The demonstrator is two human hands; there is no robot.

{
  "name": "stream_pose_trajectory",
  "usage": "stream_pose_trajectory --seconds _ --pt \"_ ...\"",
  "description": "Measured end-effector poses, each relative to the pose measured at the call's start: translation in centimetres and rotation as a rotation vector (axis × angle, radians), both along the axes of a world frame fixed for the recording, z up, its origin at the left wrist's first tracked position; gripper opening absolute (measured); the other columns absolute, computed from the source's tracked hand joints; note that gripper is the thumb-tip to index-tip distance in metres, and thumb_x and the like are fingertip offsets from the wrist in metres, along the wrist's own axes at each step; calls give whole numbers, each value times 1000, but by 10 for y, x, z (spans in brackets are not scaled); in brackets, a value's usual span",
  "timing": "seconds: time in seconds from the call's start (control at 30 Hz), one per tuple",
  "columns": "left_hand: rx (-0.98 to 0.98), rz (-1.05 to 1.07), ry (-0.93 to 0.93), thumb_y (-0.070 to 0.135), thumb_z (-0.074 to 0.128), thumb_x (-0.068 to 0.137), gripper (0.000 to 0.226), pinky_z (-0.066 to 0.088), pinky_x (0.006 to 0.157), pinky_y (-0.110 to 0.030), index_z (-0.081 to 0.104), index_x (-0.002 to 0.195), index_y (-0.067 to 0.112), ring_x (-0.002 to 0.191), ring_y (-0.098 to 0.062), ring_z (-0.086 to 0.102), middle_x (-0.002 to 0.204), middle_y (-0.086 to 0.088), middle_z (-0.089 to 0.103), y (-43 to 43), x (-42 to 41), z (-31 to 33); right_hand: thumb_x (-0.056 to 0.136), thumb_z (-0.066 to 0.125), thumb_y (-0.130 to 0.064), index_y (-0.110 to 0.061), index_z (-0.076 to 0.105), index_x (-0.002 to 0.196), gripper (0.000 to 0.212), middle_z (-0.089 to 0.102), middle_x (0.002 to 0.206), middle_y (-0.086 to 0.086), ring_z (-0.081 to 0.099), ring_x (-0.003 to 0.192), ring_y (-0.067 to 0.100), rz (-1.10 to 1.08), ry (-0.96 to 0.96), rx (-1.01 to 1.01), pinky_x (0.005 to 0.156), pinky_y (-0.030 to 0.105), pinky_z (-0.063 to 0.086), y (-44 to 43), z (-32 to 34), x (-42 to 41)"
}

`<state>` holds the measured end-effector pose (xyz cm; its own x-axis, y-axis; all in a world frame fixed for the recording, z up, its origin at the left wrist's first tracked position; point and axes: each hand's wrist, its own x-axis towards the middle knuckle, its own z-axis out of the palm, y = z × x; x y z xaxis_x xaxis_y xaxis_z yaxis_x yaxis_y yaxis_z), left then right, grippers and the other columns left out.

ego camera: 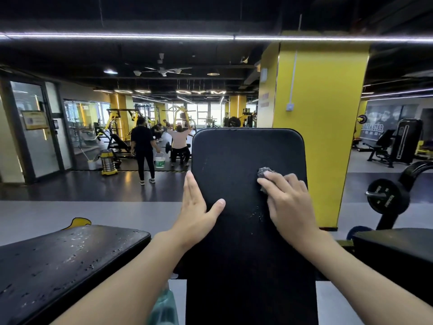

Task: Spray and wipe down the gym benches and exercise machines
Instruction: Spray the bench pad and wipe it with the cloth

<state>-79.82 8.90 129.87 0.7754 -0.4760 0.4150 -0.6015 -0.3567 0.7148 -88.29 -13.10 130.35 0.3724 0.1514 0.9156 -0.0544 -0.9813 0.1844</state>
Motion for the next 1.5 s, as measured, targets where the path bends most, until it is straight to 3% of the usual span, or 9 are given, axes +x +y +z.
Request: stream_pose_trajectory --seconds 0.2,0.37,0.57,0.7,0.9,1.07,1.23,1.4,1.5 --pt "13 3 -5 40 54 100 102 -9 112 -20 -32 151 23 134 11 -26 160 12 -32 -1 -1 0 85 57 -4 -17 66 116 34 63 127 -2 54 82 27 104 231 -445 65 39 44 -1 -7 -14" --pt "8 -14 7 40 53 100 101 -8 113 -22 -33 151 24 134 12 -25 160 14 -32 1 -4 2 80 55 -1 -13 70 113 39 65 123 0 55 85 33 16 -5 95 68 43 46 -5 0 -4" --pt "8 3 -3 40 55 100 103 -7 115 -22 -33 150 23 142 5 -23 160 13 -31 0 -4 2 85 58 -4 -16 68 113 32 64 126 -1 56 81 29 105 221 -390 65 39 45 -12 -6 -18" --pt "3 -8 2 39 55 100 102 -7 114 -23 -33 151 23 140 8 -23 160 14 -31 1 -3 2 81 52 -2 -13 70 114 39 65 123 0 55 84 33 -4 4 64 70 42 46 -25 7 -11" --pt "33 12 -16 38 56 100 104 -10 113 -20 -33 151 20 134 10 -25 160 10 -32 -1 -1 1 89 56 -3 -13 69 114 30 65 124 1 56 82 28 114 203 -301 65 42 46 -13 -21 -25" --pt "33 15 -17 37 56 100 103 -9 112 -20 -32 151 19 134 11 -23 161 9 -31 -1 -1 1 83 55 0 -13 71 114 37 65 124 -1 56 87 31 1 -14 132 71 42 46 -23 -8 -17" --pt "28 14 -15 36 56 100 103 -9 113 -21 -31 151 20 135 10 -23 161 10 -31 -1 -1 1 88 59 -2 -12 70 113 29 65 124 1 57 83 30 108 171 -192 67 41 45 -16 -31 -31" --pt "33 14 -8 37 55 100 102 -9 114 -21 -31 151 21 136 10 -24 160 12 -32 -1 -2 0 80 59 7 -12 71 112 39 66 122 0 57 94 33 19 -62 295 77 45 47 -37 -8 -22" --pt "33 27 -21 37 55 100 102 -9 114 -21 -32 151 21 136 9 -24 160 11 -32 -2 0 0 79 59 6 -9 71 110 37 65 120 4 55 91 31 74 14 189 74 45 50 -14 -31 -24"
